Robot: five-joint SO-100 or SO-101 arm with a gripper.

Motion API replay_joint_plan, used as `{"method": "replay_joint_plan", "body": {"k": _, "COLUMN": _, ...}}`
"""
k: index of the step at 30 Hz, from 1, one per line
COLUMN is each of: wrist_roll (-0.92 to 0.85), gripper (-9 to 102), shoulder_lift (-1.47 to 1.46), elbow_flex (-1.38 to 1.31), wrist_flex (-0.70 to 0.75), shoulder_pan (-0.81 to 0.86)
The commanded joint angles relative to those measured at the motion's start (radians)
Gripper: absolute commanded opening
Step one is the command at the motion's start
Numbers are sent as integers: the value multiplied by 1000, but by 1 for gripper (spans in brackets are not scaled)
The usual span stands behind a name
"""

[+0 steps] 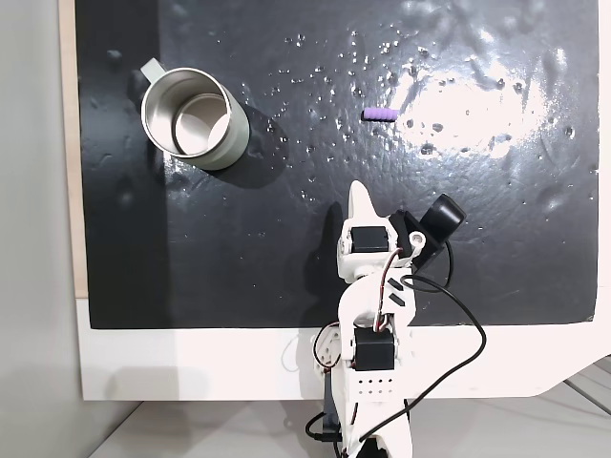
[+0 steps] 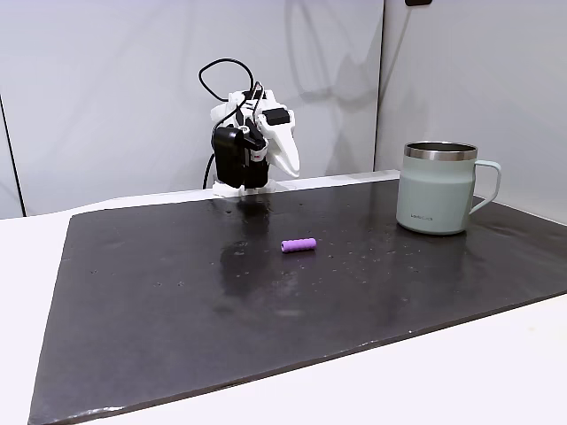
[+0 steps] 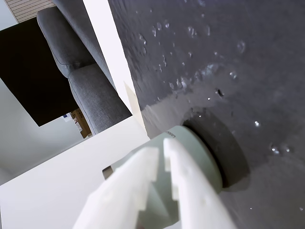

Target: Grasp a pengrip and put it in the cup.

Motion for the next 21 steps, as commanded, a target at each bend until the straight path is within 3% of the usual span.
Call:
{"method": "replay_joint_plan", "body": {"k": 1, "wrist_roll": 2, "gripper": 0, "shoulder_lift": 14, "elbow_flex": 52, "wrist_flex": -20, "shoulder_pan": 0}}
{"method": "replay_joint_plan", "body": {"k": 15, "wrist_roll": -12, "gripper": 0, "shoulder_lift": 14, "elbow_flex": 41, "wrist_flex": -21, "shoulder_pan": 2}}
{"method": "replay_joint_plan", "body": {"k": 21, "wrist_roll": -60, "gripper": 0, "shoulder_lift": -5, "elbow_flex": -123, "wrist_flex": 8, "shoulder_pan": -6}}
